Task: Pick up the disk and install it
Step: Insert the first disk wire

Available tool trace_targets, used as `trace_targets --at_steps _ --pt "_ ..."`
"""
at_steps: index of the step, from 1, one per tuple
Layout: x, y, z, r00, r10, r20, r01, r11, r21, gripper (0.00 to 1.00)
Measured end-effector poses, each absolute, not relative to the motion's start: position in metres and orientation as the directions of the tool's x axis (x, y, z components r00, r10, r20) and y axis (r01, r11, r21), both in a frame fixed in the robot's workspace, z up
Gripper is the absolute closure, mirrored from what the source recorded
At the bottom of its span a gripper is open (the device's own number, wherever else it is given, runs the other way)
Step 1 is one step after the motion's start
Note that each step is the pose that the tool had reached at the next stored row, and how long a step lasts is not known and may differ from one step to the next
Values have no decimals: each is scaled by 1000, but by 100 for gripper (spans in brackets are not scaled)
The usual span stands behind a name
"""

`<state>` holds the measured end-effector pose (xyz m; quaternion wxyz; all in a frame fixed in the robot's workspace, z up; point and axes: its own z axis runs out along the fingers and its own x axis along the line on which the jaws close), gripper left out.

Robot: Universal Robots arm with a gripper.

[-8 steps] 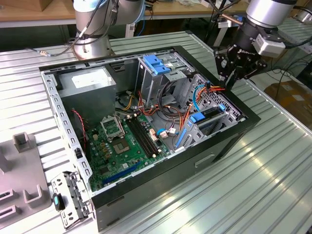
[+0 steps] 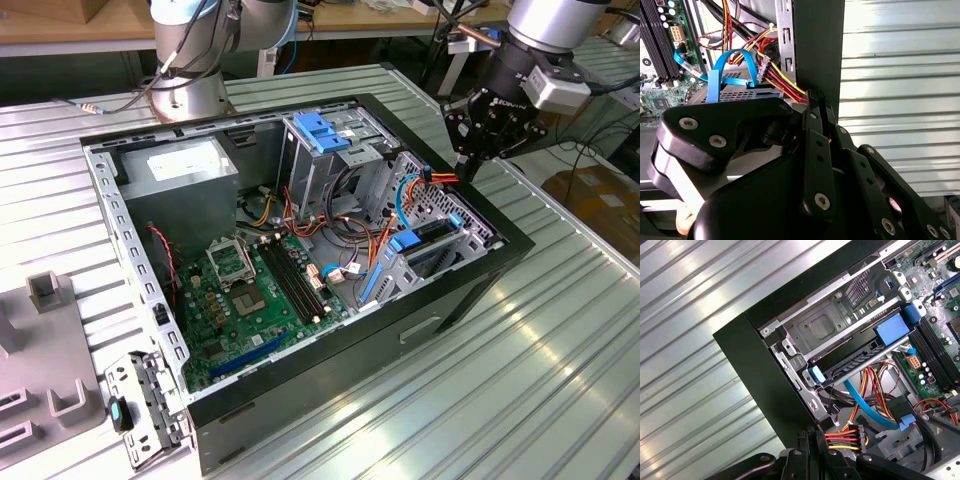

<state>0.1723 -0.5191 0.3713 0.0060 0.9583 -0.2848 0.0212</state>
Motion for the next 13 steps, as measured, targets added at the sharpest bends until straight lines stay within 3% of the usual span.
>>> trace_targets --at_steps 13 --pt "167 -519 371 793 -607 44 -608 -794 0 83"
